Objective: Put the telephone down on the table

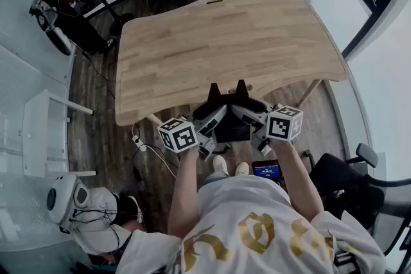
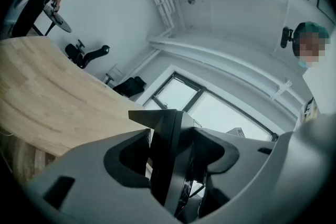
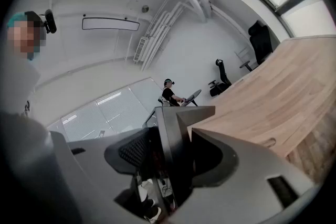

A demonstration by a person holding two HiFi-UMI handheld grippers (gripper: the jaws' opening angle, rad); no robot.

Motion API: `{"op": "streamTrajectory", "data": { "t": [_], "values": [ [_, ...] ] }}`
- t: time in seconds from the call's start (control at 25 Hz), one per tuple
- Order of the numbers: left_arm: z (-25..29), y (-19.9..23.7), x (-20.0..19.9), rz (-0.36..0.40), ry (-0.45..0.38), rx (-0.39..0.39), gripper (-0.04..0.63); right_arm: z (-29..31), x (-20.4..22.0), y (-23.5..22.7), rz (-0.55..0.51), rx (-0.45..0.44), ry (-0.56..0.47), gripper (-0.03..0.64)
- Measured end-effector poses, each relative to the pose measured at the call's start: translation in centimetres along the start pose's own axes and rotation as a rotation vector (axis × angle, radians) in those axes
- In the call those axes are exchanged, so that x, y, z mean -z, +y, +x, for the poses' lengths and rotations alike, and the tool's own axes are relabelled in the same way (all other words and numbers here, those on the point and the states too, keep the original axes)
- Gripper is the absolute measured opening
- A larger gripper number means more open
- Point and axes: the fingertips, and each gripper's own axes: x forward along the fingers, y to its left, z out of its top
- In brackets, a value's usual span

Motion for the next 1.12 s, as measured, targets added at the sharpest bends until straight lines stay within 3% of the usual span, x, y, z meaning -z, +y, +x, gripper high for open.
{"op": "streamTrajectory", "data": {
  "t": [0.28, 1.12],
  "values": [
    [0.2, 0.3, 0.1, 0.011, 0.014, -0.008, 0.241, 0.0, 0.2, -0.4, 0.026, -0.008, -0.007, 0.235],
    [1.3, 1.1, 0.8, -0.049, 0.027, -0.053, 0.241, 0.1, 0.1, -2.0, 0.050, -0.036, 0.028, 0.236]
  ]
}}
